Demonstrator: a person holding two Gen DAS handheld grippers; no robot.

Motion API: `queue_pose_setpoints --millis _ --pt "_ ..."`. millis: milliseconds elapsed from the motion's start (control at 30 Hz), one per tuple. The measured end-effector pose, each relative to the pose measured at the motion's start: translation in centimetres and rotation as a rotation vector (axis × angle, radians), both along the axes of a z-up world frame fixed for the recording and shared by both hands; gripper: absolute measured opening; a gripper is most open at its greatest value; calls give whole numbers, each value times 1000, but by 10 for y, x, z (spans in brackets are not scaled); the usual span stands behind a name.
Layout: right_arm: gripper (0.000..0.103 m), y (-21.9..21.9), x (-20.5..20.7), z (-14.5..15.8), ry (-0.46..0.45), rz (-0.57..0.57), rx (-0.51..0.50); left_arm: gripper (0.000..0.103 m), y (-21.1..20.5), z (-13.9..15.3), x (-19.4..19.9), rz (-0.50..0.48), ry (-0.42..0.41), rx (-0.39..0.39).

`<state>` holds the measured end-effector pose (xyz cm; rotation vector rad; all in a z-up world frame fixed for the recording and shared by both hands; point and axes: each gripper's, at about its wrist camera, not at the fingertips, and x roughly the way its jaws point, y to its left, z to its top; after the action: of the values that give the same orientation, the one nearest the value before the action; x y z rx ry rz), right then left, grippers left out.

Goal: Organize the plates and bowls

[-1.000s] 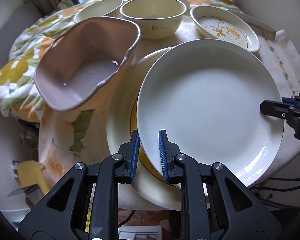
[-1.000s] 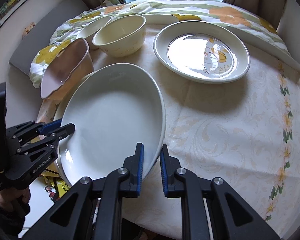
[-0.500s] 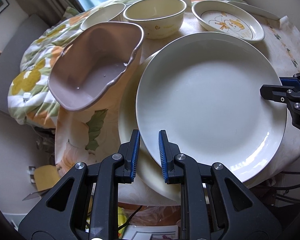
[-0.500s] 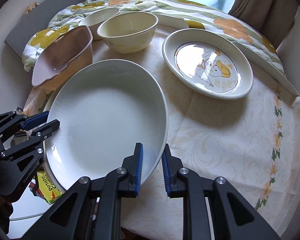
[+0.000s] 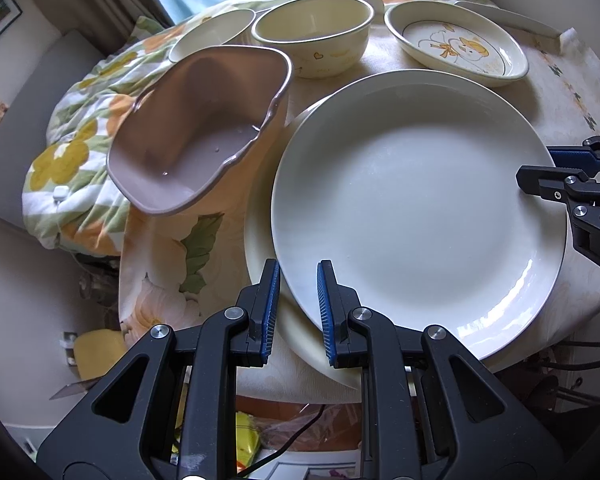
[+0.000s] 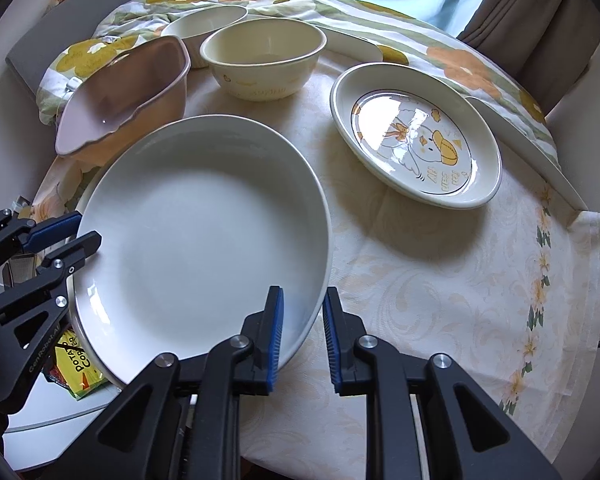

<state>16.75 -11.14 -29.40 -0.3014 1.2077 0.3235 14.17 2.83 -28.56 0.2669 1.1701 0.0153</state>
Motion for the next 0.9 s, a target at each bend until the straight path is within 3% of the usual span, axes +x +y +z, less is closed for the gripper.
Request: queue_pose_setpoints --millis 267,600,767,900 --pt "18 0 0 2 2 -4 0 15 0 4 -3 27 -6 32" --pt "18 -5 0 6 3 -2 39 15 4 13 -2 50 4 -17" --pt "18 -35 6 40 -46 -31 137 15 -6 58 0 45 -76 -54" --pt "20 -76 10 77 -115 -79 205 16 -22 113 5 53 -219 -102"
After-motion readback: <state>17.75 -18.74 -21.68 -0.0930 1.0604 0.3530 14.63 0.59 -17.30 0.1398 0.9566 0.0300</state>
